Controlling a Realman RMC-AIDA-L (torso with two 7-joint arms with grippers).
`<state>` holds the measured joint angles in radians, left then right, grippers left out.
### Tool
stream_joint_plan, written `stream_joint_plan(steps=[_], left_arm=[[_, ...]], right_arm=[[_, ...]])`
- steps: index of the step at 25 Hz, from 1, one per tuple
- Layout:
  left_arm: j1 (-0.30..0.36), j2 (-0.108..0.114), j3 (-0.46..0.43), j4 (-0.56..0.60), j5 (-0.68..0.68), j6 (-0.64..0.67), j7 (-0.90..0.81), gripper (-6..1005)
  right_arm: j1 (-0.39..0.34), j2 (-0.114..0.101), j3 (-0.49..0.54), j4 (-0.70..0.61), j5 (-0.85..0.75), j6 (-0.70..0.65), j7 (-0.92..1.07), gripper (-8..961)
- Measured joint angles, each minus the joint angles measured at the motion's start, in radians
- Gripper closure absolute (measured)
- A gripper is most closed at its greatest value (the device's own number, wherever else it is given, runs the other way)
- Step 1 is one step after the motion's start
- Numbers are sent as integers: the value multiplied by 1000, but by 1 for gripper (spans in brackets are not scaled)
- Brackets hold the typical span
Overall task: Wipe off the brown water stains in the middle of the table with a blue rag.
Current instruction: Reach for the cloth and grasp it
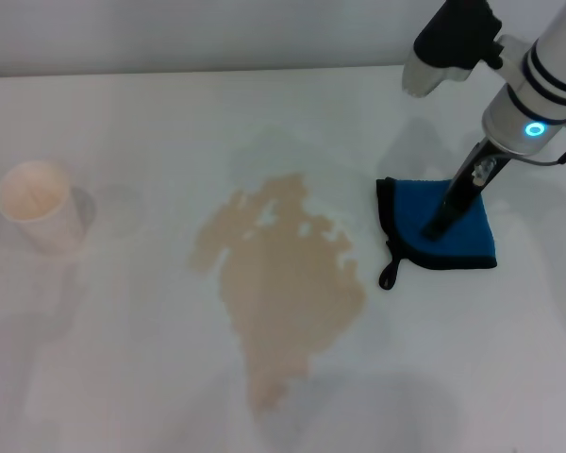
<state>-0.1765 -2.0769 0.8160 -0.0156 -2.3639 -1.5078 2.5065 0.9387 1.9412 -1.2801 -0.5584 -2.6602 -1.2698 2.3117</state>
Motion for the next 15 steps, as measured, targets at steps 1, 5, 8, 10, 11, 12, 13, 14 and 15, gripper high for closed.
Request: stream_joint_plan(steps=[1, 5, 8, 10, 11, 12, 13, 14, 15], left_arm=[[-1, 1, 0, 0, 0, 2, 0, 117], [-2, 1, 0, 4, 0, 12, 0, 117], [-2, 1, 0, 5, 0, 15, 0, 117], [-3, 1, 0, 6, 0, 15, 0, 117], [-3, 2, 0, 7, 0, 15, 0, 117], [-3, 2, 0, 7, 0, 15, 0, 117], [-3, 1, 0, 8, 0, 15, 0, 117], [-4, 1, 0, 8, 0, 15, 0, 117], [-4, 2, 0, 8, 0, 15, 0, 117]], right_arm=[[0, 5, 0, 0, -11, 1, 0, 248], [0, 23, 2, 2, -49, 14, 0, 253], [0, 33, 5, 5, -67, 24, 1, 257], [0, 35, 5, 5, -69, 26, 1, 259], [0, 35, 5, 5, -69, 27, 2, 260], [0, 35, 5, 6, -69, 28, 2, 262], [0, 35, 5, 7, -69, 28, 2, 263], [0, 35, 5, 9, -69, 29, 2, 264], [0, 35, 4, 10, -69, 29, 2, 265]])
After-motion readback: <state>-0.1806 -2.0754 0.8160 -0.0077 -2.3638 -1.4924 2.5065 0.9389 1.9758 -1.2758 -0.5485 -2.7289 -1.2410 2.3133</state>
